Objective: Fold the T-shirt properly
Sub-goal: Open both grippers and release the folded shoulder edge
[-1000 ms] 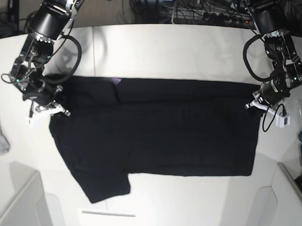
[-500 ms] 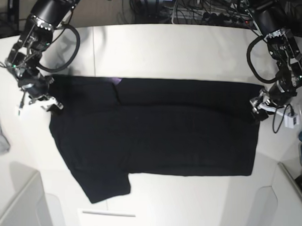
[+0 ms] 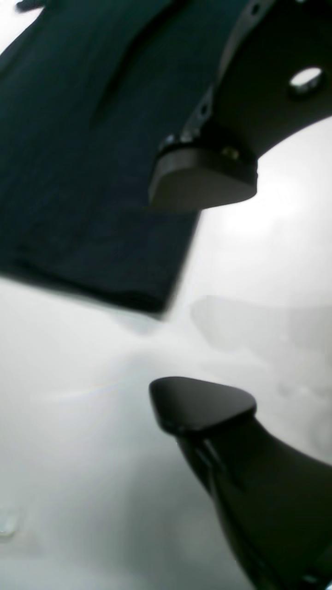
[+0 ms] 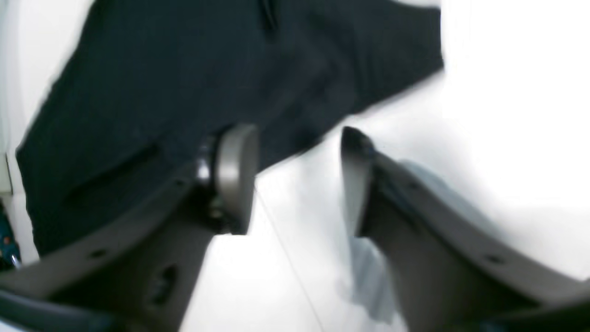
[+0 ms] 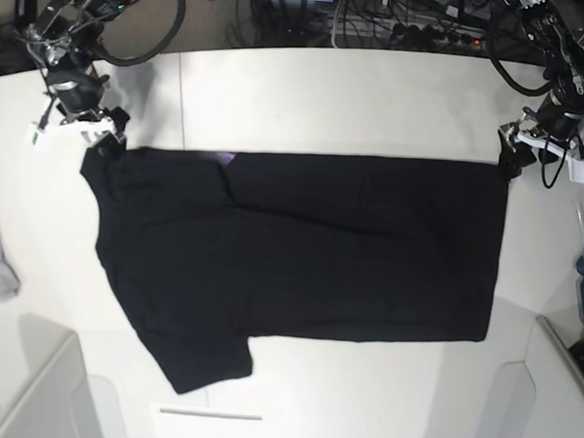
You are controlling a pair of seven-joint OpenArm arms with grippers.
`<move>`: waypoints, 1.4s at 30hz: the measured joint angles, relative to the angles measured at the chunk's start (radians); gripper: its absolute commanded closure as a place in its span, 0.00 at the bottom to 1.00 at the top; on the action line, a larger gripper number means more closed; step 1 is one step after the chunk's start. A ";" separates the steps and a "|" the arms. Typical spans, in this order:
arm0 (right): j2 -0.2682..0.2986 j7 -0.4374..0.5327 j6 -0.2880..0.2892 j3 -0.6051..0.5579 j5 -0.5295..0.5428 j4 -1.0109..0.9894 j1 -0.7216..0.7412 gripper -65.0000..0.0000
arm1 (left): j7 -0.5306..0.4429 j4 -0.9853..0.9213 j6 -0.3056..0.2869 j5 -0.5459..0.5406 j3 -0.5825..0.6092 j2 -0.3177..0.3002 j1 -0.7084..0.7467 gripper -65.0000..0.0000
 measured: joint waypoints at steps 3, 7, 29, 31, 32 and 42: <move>0.000 0.006 0.000 0.000 0.000 -0.040 -0.002 0.47 | 0.004 -0.073 -0.013 0.008 0.001 0.005 -0.005 0.17; -0.003 0.020 0.000 0.000 0.003 -0.124 0.000 0.47 | -0.008 -0.108 -0.018 0.008 0.001 0.000 -0.010 0.17; 0.024 0.219 0.004 0.002 0.023 -0.341 0.098 0.48 | -0.165 -0.265 -0.029 -0.033 0.074 -0.011 -0.095 0.17; 0.023 0.250 0.004 0.002 0.023 -0.352 0.098 0.48 | -0.167 -0.282 -0.029 -0.034 0.072 -0.011 -0.110 0.17; 0.024 0.274 0.005 0.002 0.024 -0.364 0.098 0.48 | -0.166 -0.288 -0.029 -0.034 0.072 -0.012 -0.119 0.17; 0.046 0.317 0.028 0.003 0.052 -0.445 0.137 0.48 | -0.197 -0.357 -0.040 -0.053 0.073 -0.015 -0.158 0.17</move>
